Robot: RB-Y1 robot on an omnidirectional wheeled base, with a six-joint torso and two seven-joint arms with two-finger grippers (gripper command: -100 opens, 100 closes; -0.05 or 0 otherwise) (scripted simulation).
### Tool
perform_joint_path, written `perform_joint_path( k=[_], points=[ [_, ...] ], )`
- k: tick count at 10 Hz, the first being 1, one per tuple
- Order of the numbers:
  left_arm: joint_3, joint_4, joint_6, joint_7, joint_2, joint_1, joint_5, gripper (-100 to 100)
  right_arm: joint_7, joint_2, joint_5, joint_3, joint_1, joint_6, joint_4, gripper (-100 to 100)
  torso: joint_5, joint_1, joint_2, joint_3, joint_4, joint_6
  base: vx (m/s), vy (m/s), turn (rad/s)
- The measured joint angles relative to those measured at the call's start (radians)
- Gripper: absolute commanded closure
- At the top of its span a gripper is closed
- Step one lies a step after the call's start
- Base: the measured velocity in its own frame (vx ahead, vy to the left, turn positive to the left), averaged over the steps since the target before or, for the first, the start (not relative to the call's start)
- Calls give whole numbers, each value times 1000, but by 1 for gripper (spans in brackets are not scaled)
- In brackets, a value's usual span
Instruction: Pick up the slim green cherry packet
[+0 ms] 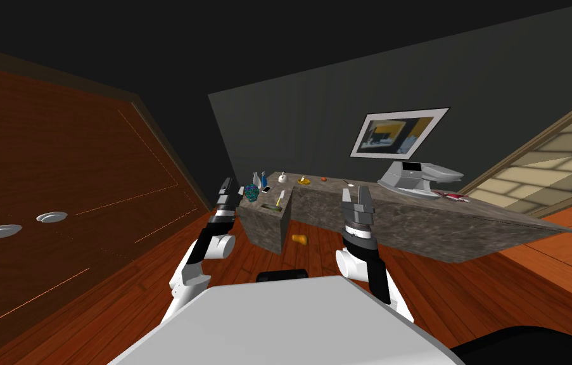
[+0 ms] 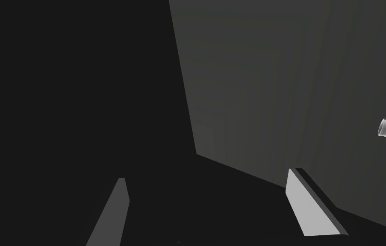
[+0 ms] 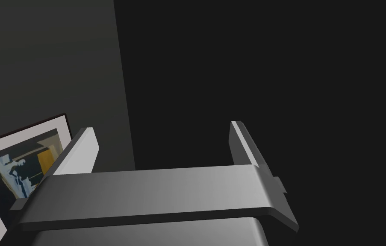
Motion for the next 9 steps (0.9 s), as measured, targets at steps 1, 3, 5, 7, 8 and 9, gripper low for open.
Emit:
perform_joint_path(
  k=[1, 3, 5, 7, 8, 9],
  points=[
    [-3, 15, 34, 4, 4, -26, 0, -100, 0, 0, 0, 0, 0, 0, 0, 0, 0, 0, 0, 0, 0, 0, 16, 21, 5],
    [-12, 34, 99, 9, 10, -53, -1, -100, 0, 0, 0, 0, 0, 0, 0, 0, 0, 0, -1, 0, 0, 0, 18, 25, 9],
    [-15, 54, 148, 11, 10, -74, -3, -100, 0, 0, 0, 0, 0, 0, 0, 0, 0, -1, 0, 0, 0, 0, 8, 14, 1],
    [-17, 70, 212, 17, 18, -108, -1, -100, 0, 0, 0, 0, 0, 0, 0, 0, 0, 0, 0, 0, 0, 0, 12, 23, -3],
    [-19, 100, 242, 21, 22, -138, 0, -100, 0, 0, 0, 0, 0, 0, 0, 0, 0, 0, 0, 0, 0, 0, 13, 21, -8],
    [-20, 121, 265, 23, 26, -151, 1, -100, 0, 0, 0, 0, 0, 0, 0, 0, 0, 0, 0, 0, 0, 0, 5, 12, 0]
  ],
)
